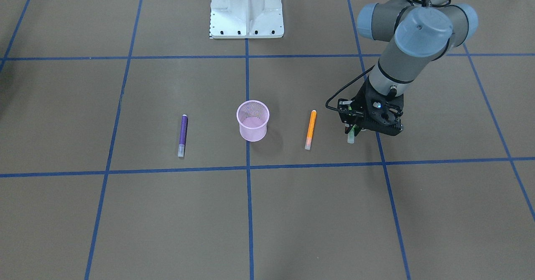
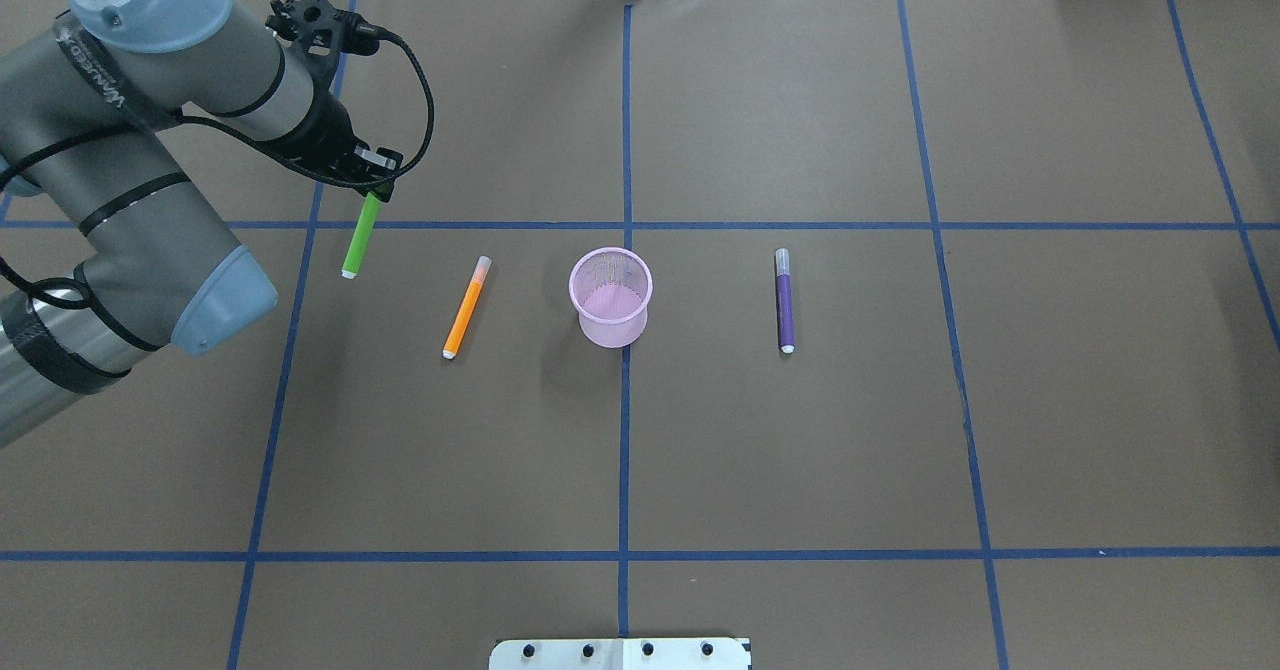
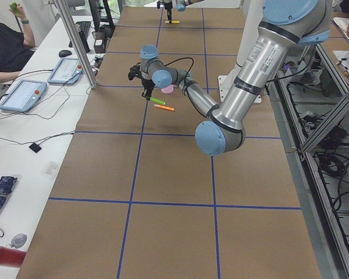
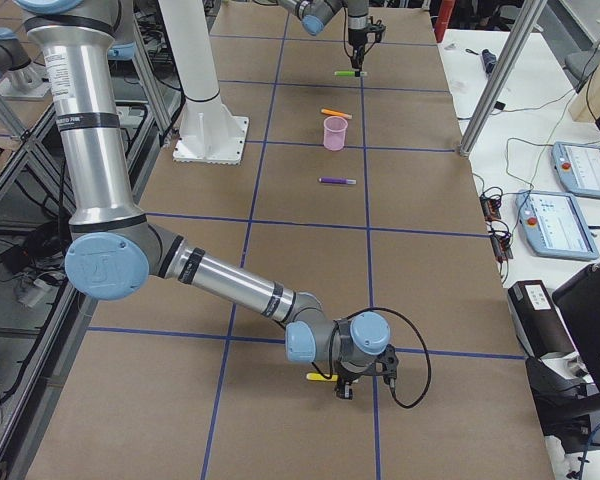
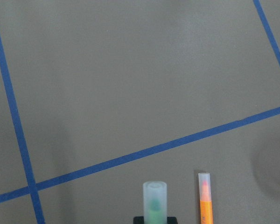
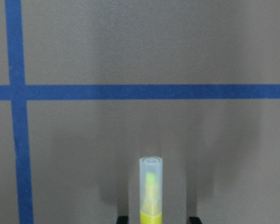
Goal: Collect pens into pen holder
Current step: 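Lift the green marker upright with the left gripper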
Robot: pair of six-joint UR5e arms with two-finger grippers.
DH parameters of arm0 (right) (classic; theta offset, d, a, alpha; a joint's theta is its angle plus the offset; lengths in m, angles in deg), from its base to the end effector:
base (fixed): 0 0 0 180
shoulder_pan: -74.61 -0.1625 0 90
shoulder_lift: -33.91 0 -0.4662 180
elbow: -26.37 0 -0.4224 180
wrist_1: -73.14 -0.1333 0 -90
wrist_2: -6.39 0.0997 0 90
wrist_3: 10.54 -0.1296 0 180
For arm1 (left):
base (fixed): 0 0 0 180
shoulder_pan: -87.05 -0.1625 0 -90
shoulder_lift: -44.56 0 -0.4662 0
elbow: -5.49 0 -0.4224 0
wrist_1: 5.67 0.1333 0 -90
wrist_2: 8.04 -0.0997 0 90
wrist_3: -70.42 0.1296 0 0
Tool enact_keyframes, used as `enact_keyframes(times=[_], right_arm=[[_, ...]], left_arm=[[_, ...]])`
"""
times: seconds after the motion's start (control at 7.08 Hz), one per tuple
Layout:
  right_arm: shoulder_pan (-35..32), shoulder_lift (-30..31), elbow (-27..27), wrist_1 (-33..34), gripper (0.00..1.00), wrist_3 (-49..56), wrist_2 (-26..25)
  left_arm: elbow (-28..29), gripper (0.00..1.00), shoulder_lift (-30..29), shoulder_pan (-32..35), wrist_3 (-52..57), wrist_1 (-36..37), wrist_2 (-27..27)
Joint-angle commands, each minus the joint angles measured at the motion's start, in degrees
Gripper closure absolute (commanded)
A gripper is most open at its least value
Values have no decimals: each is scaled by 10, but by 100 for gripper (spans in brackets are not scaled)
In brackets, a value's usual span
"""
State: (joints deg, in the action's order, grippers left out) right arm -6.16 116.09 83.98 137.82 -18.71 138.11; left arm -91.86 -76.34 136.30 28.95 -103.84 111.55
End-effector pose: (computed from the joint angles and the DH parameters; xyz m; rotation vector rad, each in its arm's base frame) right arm -0.0415 -0.5490 0.8954 -0.0978 -0.7217 -0.0224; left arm 0.4185 -0.5918 0.3065 0.2758 0.8878 0.1975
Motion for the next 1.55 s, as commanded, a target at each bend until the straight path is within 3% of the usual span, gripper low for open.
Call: enact_keyframes(times=[0.0,0.14,0.57,1.13,1.41], right_arm=[[0,0,0,0,46,0,0],[0,0,0,0,47,0,-1],[0,0,0,0,68,1,-1],[0,0,0,0,68,0,-1],[0,1,0,1,100,0,-1]], left_arm=[[13,100,-34,-4,-31,0,-20],[21,100,-42,-4,-32,0,-21],[27,100,-46,-5,-31,-1,-21],[28,100,-49,-5,-32,0,-21],[28,100,-50,-5,-32,-1,-20]])
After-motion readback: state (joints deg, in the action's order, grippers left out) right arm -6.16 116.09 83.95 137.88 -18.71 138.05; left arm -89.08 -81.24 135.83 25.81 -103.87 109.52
